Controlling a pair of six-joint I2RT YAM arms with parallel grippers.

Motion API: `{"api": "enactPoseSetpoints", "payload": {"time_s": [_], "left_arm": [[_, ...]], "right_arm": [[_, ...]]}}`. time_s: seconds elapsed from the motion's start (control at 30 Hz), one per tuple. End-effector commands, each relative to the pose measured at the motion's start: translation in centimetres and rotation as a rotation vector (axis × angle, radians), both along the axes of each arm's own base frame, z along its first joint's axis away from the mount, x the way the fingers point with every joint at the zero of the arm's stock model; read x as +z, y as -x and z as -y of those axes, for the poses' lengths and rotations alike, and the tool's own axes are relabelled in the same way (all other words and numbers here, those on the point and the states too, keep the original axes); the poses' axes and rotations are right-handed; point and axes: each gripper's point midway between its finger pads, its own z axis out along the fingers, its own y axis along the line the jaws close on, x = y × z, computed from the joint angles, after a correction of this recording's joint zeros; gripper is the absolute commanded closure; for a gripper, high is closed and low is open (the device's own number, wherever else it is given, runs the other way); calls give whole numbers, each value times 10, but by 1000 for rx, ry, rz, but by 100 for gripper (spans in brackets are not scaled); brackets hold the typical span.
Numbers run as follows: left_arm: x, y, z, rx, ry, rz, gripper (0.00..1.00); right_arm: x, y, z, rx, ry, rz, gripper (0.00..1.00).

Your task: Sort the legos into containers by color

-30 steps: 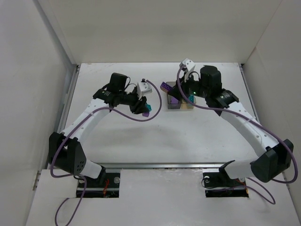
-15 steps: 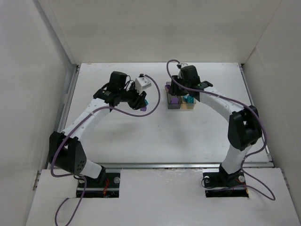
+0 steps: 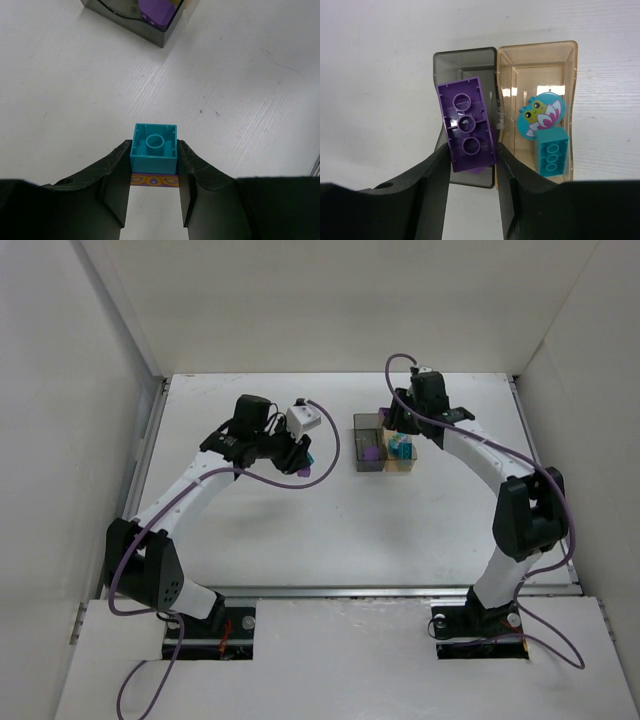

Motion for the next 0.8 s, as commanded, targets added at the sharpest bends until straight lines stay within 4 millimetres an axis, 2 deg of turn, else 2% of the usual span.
{"api": "enactPoseSetpoints", "payload": {"time_s": [0.0,0.13,0.2,0.23,0.3,0.33,0.37,0.4,0.47,0.67,0.7,0.73,0.77], "left_arm": [[13,0,3,-2,32,42,100],[18,-3,4,3,43,52,100],[18,-3,4,3,43,52,100],[18,-3,4,3,43,52,100],[22,-4,5,7,51,53,100],[22,-4,5,7,51,53,100],[22,-4,5,7,51,53,100],[22,-4,5,12,55,47,100],[22,-4,5,12,55,47,100],[26,-7,7,17,62,48,100],[26,-7,7,17,62,48,100],[26,-6,7,23,67,40,100],[27,-9,8,23,67,40,100]], "right_arm": [[2,0,-7,33,-32,-2,100],[5,0,-22,66,-35,-13,99],[-4,0,-31,73,2,-33,89],[1,-1,-34,75,4,-21,87],[-11,3,-45,104,25,-54,81],[-10,0,-46,104,26,-55,70],[-25,2,-44,97,46,-93,62],[-20,0,-45,90,34,-85,55],[-28,0,-41,67,48,-104,42],[-2,-2,-31,13,55,-40,40],[-2,-2,-31,13,55,-40,40],[7,-3,-31,20,56,-17,40],[9,-1,-39,67,36,-15,40]]}}
